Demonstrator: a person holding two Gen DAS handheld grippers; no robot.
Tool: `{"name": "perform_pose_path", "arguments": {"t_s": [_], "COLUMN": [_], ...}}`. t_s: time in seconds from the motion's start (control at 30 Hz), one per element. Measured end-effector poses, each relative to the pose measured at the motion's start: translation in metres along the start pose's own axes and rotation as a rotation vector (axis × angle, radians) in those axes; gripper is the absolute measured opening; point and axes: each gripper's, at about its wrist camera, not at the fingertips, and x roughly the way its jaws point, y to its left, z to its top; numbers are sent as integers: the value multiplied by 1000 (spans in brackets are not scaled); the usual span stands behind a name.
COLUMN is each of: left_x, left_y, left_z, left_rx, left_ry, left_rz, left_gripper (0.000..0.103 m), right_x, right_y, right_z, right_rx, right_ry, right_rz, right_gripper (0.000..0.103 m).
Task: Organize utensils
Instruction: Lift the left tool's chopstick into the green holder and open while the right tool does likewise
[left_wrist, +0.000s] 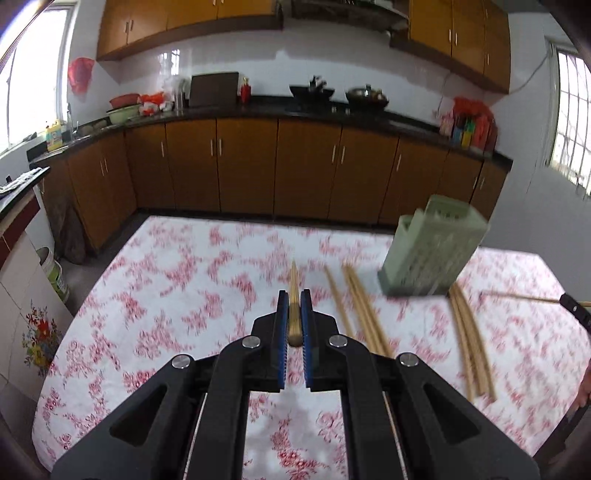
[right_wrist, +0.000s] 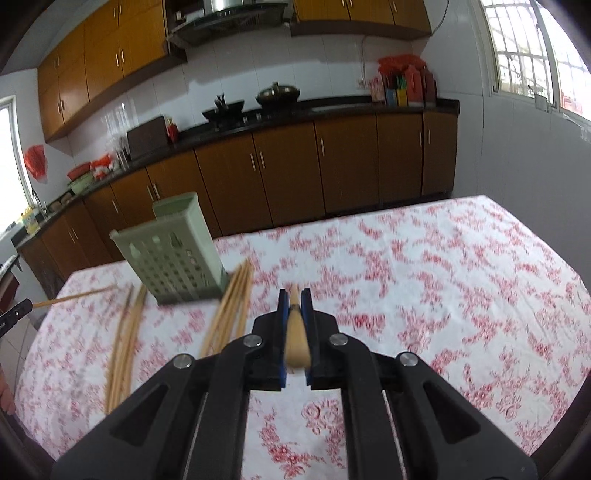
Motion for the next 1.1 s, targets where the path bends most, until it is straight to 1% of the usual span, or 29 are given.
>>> {"name": "perform_pose_path", "arguments": {"t_s": [0.2, 0.5, 0.57, 0.67, 0.77, 0.87, 0.9, 0.97, 1.1], "left_x": [-15, -22, -24, -36, -53, -70, -72, -76, -68], "left_y": [0, -7, -9, -15, -27, -46, -50, -65, -88], "left_z": [23, 47, 56, 77, 106, 136, 141, 151, 154], "left_rx": [-30, -2, 8, 13, 20, 19, 19, 29, 49], "left_ry": [-80, -145, -158, -206, -282, -348, -357, -373, -361], "left_rz": [-3, 11, 14, -3, -28, -91, -108, -150, -196], "left_gripper": [7, 7, 7, 7, 7, 7, 7, 7, 7], "right_x": [-10, -12, -17, -31, -48, -58, -58, -55, -42], "right_y": [3, 11, 17, 23, 33, 44, 50, 58, 78], "right_z": [24, 43, 56, 85, 122, 148, 157, 164, 165], "right_rx": [-3, -36, -54, -62, -50, -34, -31, -33, -72], "right_ry": [-73, -111, -134, -195, -266, -303, -307, -303, -276], "right_rz": [6, 10, 24, 57, 117, 191, 221, 253, 275], "right_gripper": [8, 8, 8, 8, 8, 8, 8, 8, 8]}}
